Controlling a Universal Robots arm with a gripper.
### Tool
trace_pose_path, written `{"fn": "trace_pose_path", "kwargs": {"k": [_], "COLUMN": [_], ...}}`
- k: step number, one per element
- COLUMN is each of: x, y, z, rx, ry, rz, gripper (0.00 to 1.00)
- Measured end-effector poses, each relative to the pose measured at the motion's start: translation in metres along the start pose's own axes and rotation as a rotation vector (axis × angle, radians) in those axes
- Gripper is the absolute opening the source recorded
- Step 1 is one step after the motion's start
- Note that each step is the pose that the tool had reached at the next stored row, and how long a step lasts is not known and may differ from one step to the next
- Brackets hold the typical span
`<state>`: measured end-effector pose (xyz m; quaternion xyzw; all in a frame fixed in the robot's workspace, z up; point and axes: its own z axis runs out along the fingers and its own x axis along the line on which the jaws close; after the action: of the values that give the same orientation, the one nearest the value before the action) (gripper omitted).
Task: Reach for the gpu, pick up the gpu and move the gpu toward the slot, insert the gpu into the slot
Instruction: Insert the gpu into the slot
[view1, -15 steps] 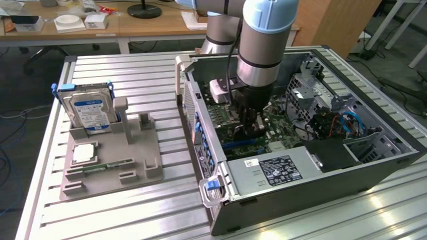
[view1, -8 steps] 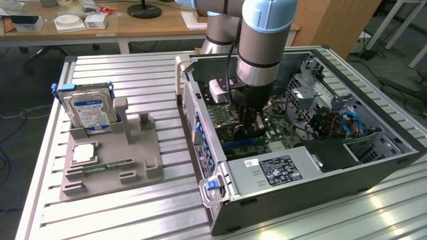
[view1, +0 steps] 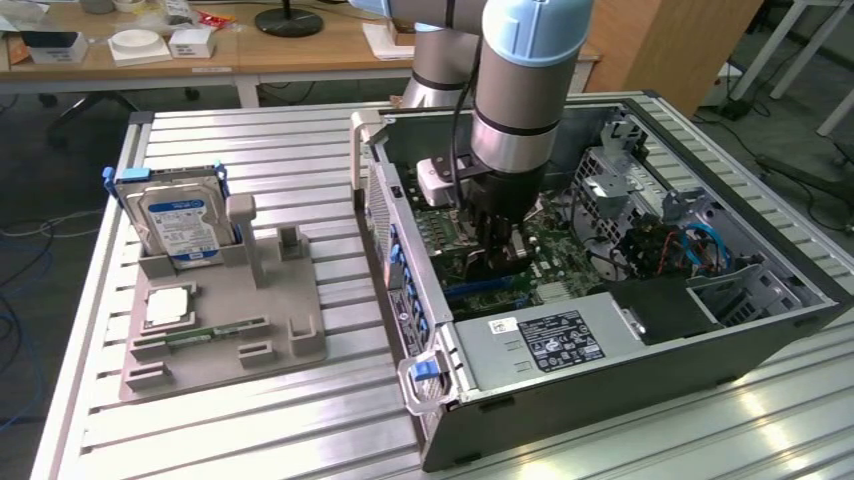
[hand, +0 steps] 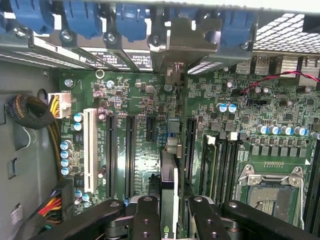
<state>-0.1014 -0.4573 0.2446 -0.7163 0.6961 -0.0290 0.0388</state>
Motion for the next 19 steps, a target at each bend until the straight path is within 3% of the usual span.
{"fn": "trace_pose_path", "kwargs": {"k": [19], "x": [0.0001], "y": [-0.0012], "z": [0.0002], "rx": [0.0009], "ry": [0.0001], "rz": [0.000], "gripper": [0.27]}}
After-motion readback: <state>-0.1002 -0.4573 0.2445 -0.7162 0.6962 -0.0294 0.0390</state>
